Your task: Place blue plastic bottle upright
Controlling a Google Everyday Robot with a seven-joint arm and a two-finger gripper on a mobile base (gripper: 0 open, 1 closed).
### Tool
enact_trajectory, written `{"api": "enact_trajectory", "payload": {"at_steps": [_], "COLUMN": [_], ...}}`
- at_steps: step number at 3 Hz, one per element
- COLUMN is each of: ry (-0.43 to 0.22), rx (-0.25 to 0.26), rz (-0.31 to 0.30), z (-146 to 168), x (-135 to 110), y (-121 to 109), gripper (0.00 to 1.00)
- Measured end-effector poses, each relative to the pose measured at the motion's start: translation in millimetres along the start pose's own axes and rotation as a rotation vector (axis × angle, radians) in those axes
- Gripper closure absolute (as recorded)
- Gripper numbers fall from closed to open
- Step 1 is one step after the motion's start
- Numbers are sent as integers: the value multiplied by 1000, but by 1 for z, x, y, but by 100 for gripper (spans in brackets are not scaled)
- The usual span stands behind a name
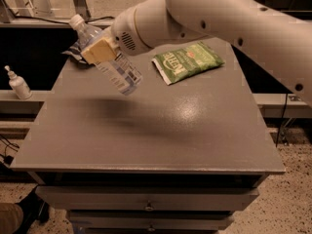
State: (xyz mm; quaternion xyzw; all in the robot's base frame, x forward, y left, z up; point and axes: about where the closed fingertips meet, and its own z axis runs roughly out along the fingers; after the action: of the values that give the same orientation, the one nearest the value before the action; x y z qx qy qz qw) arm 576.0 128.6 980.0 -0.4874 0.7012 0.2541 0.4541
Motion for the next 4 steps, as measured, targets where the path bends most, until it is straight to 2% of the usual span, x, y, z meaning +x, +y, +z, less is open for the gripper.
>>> {"api": "enact_trajectory", "payload": {"at_steps": [1,2,4], "ry": [-9,-71,-254], "rx": [3,26,94], "rz": [7,22,47], "z": [-4,-2,11], "x": [1,1,-12], "y": [3,5,-9], "gripper": [100,100,100]}}
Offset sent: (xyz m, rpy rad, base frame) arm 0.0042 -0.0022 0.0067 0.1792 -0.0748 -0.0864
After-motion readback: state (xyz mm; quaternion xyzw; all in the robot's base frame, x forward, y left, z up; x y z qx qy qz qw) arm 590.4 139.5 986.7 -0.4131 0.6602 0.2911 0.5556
